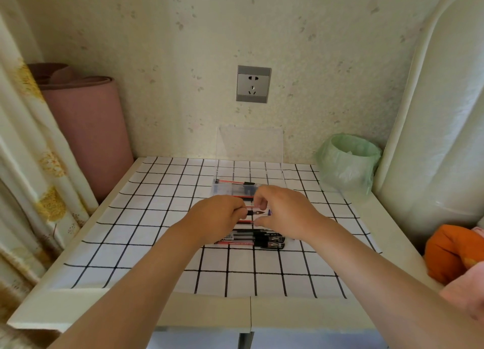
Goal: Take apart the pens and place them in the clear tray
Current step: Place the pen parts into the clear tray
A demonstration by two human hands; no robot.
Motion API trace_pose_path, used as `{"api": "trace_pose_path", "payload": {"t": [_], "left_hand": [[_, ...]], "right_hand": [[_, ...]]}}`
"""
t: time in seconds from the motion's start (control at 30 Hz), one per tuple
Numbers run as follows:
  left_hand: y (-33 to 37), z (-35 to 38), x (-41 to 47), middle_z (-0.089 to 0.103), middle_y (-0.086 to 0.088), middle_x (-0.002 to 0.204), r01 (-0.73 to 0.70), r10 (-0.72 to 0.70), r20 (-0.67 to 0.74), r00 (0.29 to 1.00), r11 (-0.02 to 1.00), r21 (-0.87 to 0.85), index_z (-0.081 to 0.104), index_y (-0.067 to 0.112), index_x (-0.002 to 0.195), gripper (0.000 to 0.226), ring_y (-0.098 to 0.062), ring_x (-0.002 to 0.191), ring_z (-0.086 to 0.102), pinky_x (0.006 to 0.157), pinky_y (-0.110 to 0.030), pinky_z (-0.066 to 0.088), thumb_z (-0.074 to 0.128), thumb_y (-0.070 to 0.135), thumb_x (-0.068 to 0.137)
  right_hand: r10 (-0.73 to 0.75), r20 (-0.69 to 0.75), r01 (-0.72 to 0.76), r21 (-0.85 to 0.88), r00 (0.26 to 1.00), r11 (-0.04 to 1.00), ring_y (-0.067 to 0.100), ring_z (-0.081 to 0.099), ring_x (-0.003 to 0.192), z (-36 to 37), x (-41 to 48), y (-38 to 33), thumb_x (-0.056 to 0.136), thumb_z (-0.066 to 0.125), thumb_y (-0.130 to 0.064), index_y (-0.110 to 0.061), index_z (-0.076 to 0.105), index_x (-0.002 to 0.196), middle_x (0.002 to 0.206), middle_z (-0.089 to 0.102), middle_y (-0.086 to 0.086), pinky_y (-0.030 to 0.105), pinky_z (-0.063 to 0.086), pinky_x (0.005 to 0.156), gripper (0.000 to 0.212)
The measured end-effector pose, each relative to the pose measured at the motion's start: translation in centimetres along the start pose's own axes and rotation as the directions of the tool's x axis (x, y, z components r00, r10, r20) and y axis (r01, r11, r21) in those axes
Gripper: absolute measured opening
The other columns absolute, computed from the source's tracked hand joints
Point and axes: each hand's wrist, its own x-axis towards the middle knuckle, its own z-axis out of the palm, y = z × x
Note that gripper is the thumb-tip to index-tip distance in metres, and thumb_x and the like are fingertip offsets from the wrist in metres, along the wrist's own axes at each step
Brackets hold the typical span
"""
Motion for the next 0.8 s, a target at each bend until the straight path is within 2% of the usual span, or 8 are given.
{"api": "trace_pose_path", "payload": {"t": [0.1, 0.17, 0.27, 0.43, 0.57, 0.63, 0.73, 0.8], "left_hand": [[-0.1, -0.2, -0.1, 0.052, 0.009, 0.065, 0.007, -0.006, -0.007, 1.0, 1.0, 0.004, 0.053, 0.029, 0.078, 0.026, -0.006, 0.059, 0.047, 0.055, -0.027, 0.035, 0.041, 0.036, 0.101], [-0.2, -0.2, -0.1, 0.055, 0.01, 0.068, 0.01, -0.01, -0.016, 1.0, 1.0, 0.02, 0.057, 0.032, 0.088, 0.02, -0.005, 0.061, 0.05, 0.056, -0.026, 0.037, 0.042, 0.04, 0.099], [-0.4, -0.3, -0.3, 0.057, 0.008, 0.07, -0.001, 0.002, -0.033, 0.999, 1.0, 0.015, 0.054, 0.034, 0.103, 0.014, -0.006, 0.06, 0.051, 0.056, -0.026, 0.04, 0.043, 0.04, 0.099], [-0.9, -0.6, -0.3, 0.059, 0.007, 0.075, -0.007, 0.007, -0.035, 0.999, 1.0, 0.012, 0.054, 0.032, 0.105, 0.014, -0.01, 0.066, 0.054, 0.061, -0.029, 0.044, 0.041, 0.035, 0.101], [-2.0, -1.1, -0.3, 0.06, 0.009, 0.082, 0.07, -0.07, -0.005, 0.998, 0.998, -0.007, 0.057, 0.029, 0.1, 0.018, -0.013, 0.078, 0.058, 0.067, -0.028, 0.046, 0.039, 0.03, 0.102], [-2.5, -1.5, -0.4, 0.063, 0.008, 0.084, 0.129, -0.129, -0.009, 0.992, 0.992, -0.013, 0.058, 0.029, 0.098, 0.019, -0.014, 0.081, 0.06, 0.074, -0.031, 0.05, 0.041, 0.036, 0.1], [-3.2, -2.1, -0.6, 0.062, 0.01, 0.082, 0.235, -0.235, -0.011, 0.972, 0.967, 0.101, 0.059, 0.031, 0.096, 0.021, -0.012, 0.081, 0.059, 0.073, -0.031, 0.048, 0.046, 0.047, 0.093], [-3.8, -2.2, -0.8, 0.061, 0.01, 0.081, 0.3, -0.304, -0.019, 0.952, 0.924, 0.237, 0.059, 0.029, 0.099, 0.02, -0.013, 0.08, 0.059, 0.069, -0.029, 0.045, 0.049, 0.043, 0.09]], "right_hand": [[-0.017, 0.02, 0.016, 0.039, 1.0, 0.999, 0.003, 0.05, 0.078, 0.0, 0.0, -0.1, 0.086, 0.068, -0.046, -0.031, 0.059, 0.114, 0.102, 0.06, -0.015, 0.025, 0.037, 0.067, 0.033], [-0.03, 0.009, 0.03, 0.014, 1.0, 0.999, 0.002, 0.048, 0.078, 0.0, 0.1, 0.0, 0.091, 0.063, -0.043, -0.03, 0.066, 0.104, 0.099, 0.062, -0.014, 0.025, 0.037, 0.067, 0.019], [-0.003, -0.015, 0.003, 0.004, 1.0, 1.0, 0.0, 0.048, 0.074, -0.1, 0.1, 0.1, 0.089, 0.065, -0.043, -0.031, 0.065, 0.094, 0.092, 0.059, -0.016, 0.022, 0.034, 0.061, 0.013], [-0.012, -0.025, 0.012, 0.009, 1.0, 1.0, -0.001, 0.046, 0.072, -0.2, 0.1, 0.2, 0.09, 0.065, -0.04, -0.03, 0.063, 0.093, 0.092, 0.058, -0.018, 0.02, 0.034, 0.061, 0.01], [0.018, -0.005, -0.018, 0.006, 1.0, 1.0, 0.008, 0.057, 0.087, -0.3, 0.0, 0.5, 0.09, 0.063, -0.035, -0.029, 0.063, 0.093, 0.099, 0.062, -0.013, 0.03, 0.048, 0.074, 0.007], [0.051, 0.011, -0.051, -0.006, 0.999, 0.999, 0.011, 0.058, 0.088, -0.3, 0.0, 0.8, 0.091, 0.062, -0.034, -0.028, 0.062, 0.094, 0.099, 0.061, -0.012, 0.031, 0.048, 0.075, 0.007], [0.097, 0.045, -0.096, -0.028, 0.994, 0.995, 0.012, 0.058, 0.087, -0.4, 0.0, 1.4, 0.091, 0.061, -0.033, -0.028, 0.063, 0.092, 0.097, 0.062, -0.012, 0.03, 0.046, 0.074, 0.006], [0.126, 0.07, -0.123, -0.046, 0.99, 0.991, 0.012, 0.058, 0.087, -0.4, 0.0, 1.7, 0.09, 0.06, -0.033, -0.03, 0.062, 0.089, 0.095, 0.062, -0.011, 0.029, 0.045, 0.072, 0.004]]}}
